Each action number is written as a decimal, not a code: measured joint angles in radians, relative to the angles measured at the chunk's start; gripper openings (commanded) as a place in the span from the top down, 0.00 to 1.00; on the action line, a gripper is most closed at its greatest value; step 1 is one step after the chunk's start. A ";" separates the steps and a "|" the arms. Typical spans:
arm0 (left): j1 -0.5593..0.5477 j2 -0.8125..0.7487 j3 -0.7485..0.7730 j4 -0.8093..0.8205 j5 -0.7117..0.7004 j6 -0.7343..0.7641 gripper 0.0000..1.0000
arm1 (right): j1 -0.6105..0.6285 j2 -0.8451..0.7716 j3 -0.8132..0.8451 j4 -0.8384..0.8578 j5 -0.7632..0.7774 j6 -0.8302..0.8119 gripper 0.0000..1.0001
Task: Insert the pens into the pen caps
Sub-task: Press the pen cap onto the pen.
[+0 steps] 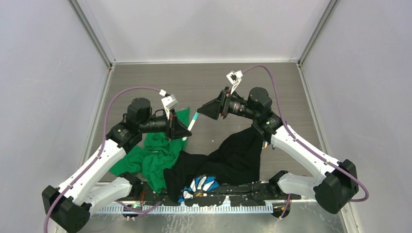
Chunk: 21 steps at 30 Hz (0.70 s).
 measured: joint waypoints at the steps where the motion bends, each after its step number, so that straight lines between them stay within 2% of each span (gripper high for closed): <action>1: -0.001 0.000 0.000 0.000 0.002 0.002 1.00 | 0.000 0.006 0.002 0.000 -0.009 0.004 0.43; 16: -0.006 0.000 0.000 0.000 0.018 0.003 1.00 | 0.005 0.063 0.008 0.011 -0.076 0.027 0.60; 21: -0.006 0.000 0.000 0.000 0.018 0.003 1.00 | 0.012 0.064 0.012 0.012 -0.091 0.028 0.63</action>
